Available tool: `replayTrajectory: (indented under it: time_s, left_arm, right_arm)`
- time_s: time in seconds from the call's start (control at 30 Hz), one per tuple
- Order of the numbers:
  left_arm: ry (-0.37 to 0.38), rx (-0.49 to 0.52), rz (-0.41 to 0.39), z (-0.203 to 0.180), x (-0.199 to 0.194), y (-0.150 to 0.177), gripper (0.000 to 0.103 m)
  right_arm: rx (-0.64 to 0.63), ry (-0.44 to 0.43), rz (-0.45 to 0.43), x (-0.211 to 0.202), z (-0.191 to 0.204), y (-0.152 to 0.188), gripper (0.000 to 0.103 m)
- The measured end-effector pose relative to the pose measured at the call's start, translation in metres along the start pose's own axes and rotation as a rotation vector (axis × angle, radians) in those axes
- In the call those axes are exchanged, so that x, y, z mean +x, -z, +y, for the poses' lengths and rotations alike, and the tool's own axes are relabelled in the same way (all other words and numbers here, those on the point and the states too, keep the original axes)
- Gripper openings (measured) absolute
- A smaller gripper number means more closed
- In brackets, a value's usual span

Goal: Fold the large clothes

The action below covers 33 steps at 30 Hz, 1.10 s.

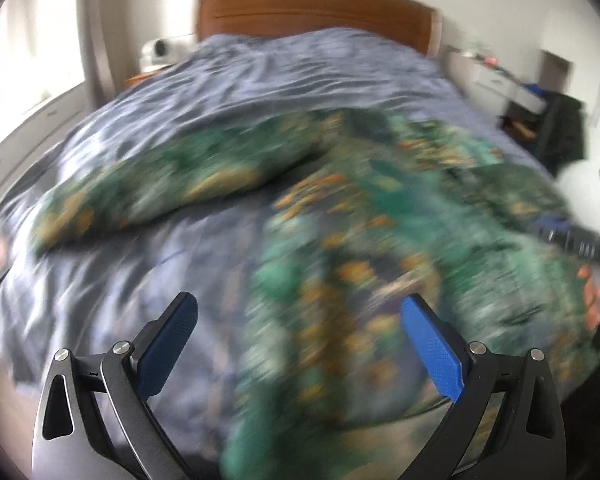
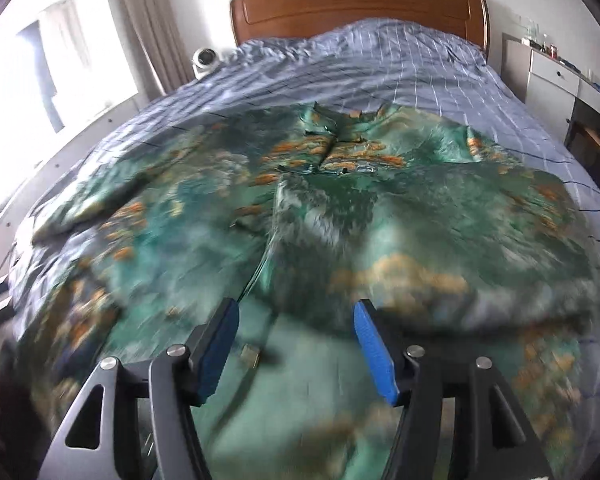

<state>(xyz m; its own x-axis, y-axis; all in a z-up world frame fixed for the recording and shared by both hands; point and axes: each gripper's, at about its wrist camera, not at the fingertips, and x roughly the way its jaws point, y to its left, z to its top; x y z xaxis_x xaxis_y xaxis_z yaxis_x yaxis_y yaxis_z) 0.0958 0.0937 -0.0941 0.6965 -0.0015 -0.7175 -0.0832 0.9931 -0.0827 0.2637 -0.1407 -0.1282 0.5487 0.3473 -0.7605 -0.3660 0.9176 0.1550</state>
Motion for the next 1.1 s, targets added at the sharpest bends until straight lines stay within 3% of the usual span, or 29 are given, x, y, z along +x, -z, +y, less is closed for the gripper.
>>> replayTrajectory:
  time_s: [0.07,0.13,0.2,0.27,0.37,0.47,0.57,0.6,0.63,0.67,0.93,1.1]
  left_arm:
    - [0.129,0.034,0.014,-0.022,0.007,-0.026,0.102]
    - [0.308,0.067,0.074,-0.054,0.024,-0.058,0.101]
    - [0.429,0.097,0.123,-0.085,0.045,-0.082,0.101]
    - [0.493,0.128,0.169,-0.116,0.072,-0.102,0.101]
    - [0.486,0.164,0.258,-0.160,0.125,-0.120,0.098]
    - [0.429,0.178,0.369,-0.196,0.182,-0.126,0.086]
    - [0.348,0.193,0.396,-0.212,0.209,-0.120,0.080]
    - [0.312,0.197,0.394,-0.218,0.218,-0.119,0.061]
    - [0.304,0.197,0.397,-0.219,0.221,-0.117,0.023]
    - [0.298,0.195,0.400,-0.221,0.224,-0.118,0.011]
    - [0.290,0.124,0.230,-0.194,0.209,-0.182,0.007]
    - [0.272,0.101,0.285,-0.180,0.239,-0.168,0.010]
  right_arm:
    - [0.015,-0.004,-0.032,-0.020,-0.002,0.010,0.062]
    - [0.049,0.012,-0.060,-0.048,-0.014,0.026,0.062]
    - [0.096,0.033,-0.080,-0.067,-0.026,0.040,0.062]
    - [0.158,0.046,-0.096,-0.084,-0.036,0.056,0.062]
    - [0.228,0.059,-0.120,-0.097,-0.046,0.071,0.062]
    - [0.266,0.061,-0.152,-0.117,-0.048,0.085,0.062]
    - [0.266,0.063,-0.164,-0.129,-0.050,0.094,0.062]
    - [0.259,0.071,-0.167,-0.130,-0.049,0.096,0.062]
    - [0.250,0.076,-0.167,-0.131,-0.048,0.098,0.062]
    - [0.245,0.081,-0.165,-0.131,-0.048,0.100,0.062]
    - [0.225,0.119,-0.153,-0.117,-0.075,0.080,0.062]
    - [0.194,0.191,-0.138,-0.093,-0.122,0.031,0.062]
